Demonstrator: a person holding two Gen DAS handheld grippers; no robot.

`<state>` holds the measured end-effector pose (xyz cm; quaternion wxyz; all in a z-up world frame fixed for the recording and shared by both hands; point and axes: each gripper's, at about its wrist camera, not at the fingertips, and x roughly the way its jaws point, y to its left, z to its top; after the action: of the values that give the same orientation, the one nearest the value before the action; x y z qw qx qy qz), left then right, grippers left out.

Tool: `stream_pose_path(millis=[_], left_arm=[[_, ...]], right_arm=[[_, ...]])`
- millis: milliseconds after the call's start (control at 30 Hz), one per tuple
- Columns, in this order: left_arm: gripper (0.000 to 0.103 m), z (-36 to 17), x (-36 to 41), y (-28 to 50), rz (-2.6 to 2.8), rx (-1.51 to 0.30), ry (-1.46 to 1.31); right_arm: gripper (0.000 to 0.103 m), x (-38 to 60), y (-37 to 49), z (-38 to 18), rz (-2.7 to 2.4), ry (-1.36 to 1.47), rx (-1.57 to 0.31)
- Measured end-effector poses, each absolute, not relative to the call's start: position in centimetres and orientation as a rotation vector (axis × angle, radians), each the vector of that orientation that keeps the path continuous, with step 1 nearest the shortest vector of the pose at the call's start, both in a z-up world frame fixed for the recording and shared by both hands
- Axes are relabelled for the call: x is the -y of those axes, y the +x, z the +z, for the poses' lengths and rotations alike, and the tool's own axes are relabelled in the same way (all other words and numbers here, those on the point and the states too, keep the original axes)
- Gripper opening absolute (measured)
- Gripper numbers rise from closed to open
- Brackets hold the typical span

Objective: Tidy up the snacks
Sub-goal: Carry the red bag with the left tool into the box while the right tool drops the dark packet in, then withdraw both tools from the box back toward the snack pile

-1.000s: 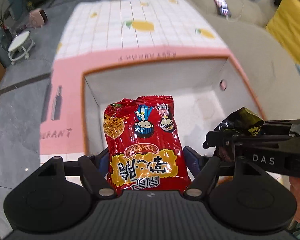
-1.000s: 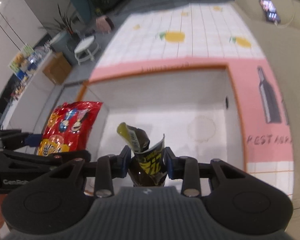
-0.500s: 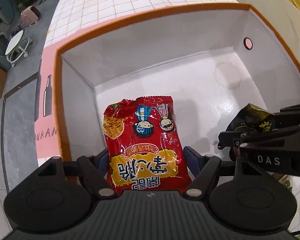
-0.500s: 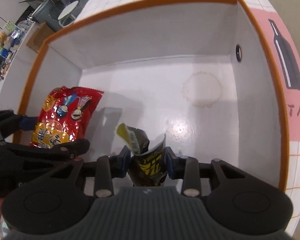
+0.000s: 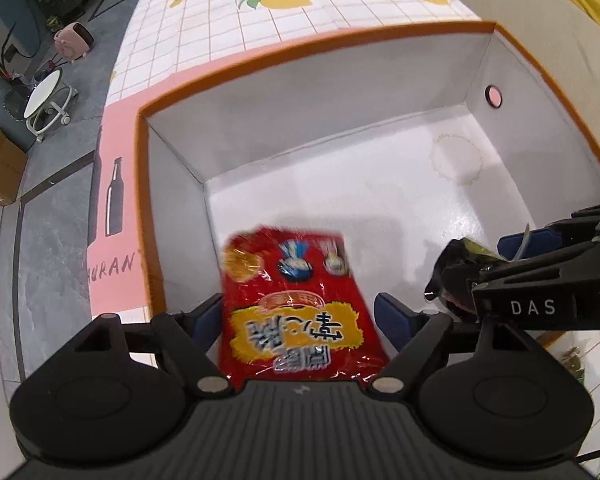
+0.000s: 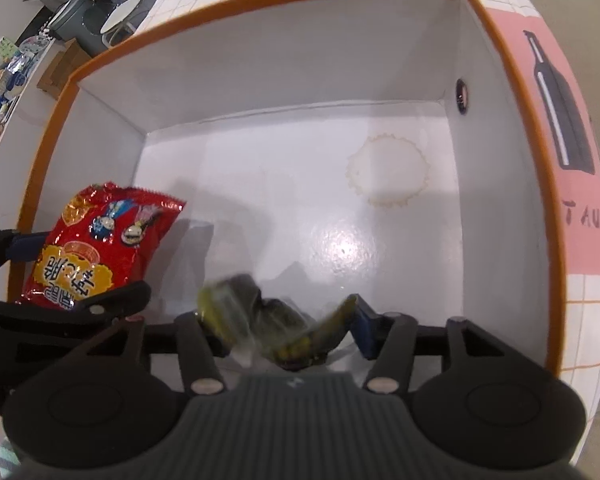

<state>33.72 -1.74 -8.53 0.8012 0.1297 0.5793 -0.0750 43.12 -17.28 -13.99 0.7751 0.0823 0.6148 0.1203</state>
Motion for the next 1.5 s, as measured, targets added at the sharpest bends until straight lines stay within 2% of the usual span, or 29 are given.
stream_pose_path(millis=[367, 800, 1200, 1500], left_arm=[[0.098, -4.5, 1.2, 31.1, -0.134, -1.138, 0.224], [0.098, 2.3, 0.3, 21.2, -0.127, -0.895, 0.157], [0.094, 1.4, -0.4, 12.3, -0.166, -0.813, 0.024], [0.093, -2.2, 0.1, 8.8, -0.189, -0.869, 0.05]], right_arm=[[0.064, 17.7, 41.0, -8.9, 0.24, 0.116, -1.224], [0.065, 19.0, 30.0, -0.9, 0.251, 0.064, -0.923], [0.065, 19.7, 18.4, -0.7, 0.226, 0.055, -0.742], [0.065, 19.3, 12.9, -4.2, 0.195, 0.045, -0.741]])
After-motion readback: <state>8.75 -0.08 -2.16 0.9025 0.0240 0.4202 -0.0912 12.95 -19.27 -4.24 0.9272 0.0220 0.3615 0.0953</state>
